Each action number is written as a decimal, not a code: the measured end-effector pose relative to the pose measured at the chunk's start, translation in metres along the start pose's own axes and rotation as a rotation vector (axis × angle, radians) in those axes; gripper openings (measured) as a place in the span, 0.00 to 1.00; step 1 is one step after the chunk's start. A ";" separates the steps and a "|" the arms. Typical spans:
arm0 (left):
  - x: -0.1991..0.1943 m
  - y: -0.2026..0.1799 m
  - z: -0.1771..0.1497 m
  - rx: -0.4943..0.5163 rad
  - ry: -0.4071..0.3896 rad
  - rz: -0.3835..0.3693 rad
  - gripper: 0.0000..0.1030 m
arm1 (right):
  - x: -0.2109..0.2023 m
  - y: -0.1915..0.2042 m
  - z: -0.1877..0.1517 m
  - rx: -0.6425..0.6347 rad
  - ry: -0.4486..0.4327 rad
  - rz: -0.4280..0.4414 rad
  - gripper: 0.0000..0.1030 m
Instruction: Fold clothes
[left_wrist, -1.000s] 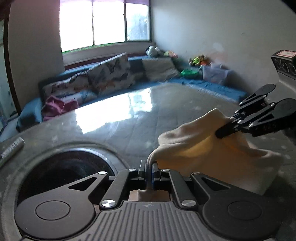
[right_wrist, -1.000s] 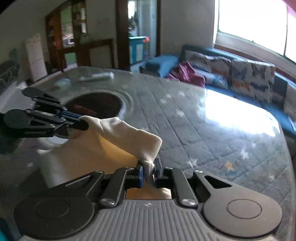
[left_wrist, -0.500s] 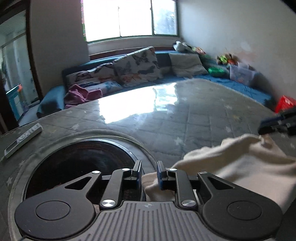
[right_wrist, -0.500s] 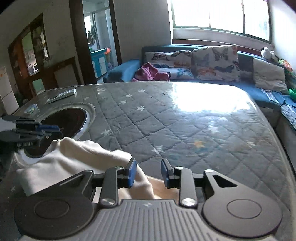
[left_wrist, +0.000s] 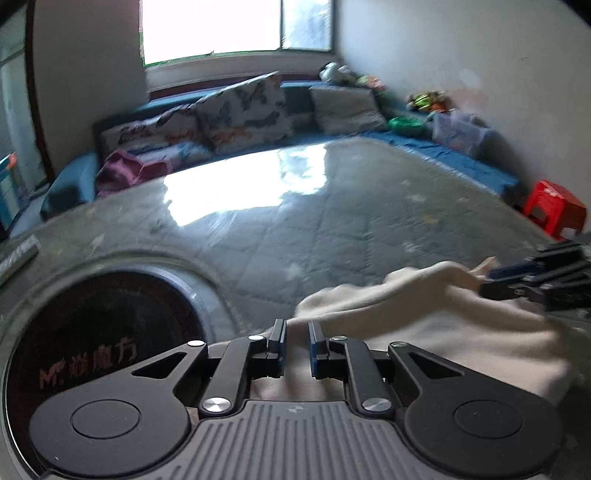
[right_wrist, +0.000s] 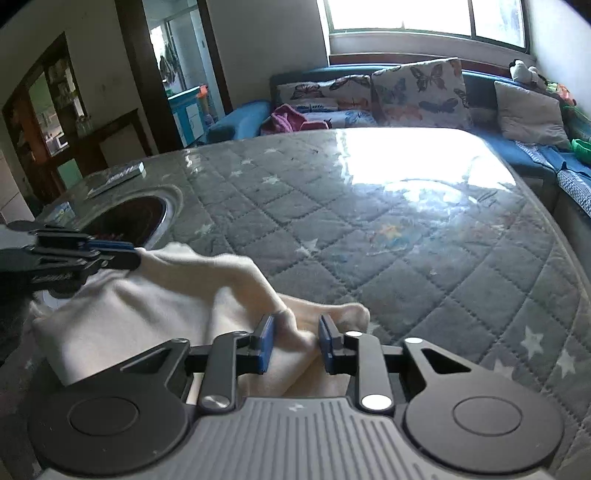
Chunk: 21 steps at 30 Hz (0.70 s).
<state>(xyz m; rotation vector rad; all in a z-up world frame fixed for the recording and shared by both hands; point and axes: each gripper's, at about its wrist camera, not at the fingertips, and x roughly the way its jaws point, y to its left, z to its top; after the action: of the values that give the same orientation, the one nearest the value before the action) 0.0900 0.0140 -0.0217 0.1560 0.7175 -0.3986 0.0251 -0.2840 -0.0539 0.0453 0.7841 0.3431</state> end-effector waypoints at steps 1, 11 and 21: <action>0.002 0.003 -0.001 -0.009 0.002 0.008 0.14 | -0.001 -0.001 -0.001 0.003 0.000 0.000 0.19; 0.002 0.005 -0.004 -0.012 -0.003 0.036 0.16 | -0.014 -0.003 -0.010 0.023 -0.029 -0.009 0.19; 0.002 0.000 -0.007 0.003 -0.011 0.055 0.16 | -0.014 0.006 -0.015 -0.013 -0.058 -0.039 0.04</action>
<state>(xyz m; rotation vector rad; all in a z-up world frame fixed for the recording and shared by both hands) 0.0869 0.0157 -0.0280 0.1757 0.7007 -0.3483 0.0036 -0.2843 -0.0540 0.0276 0.7245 0.3084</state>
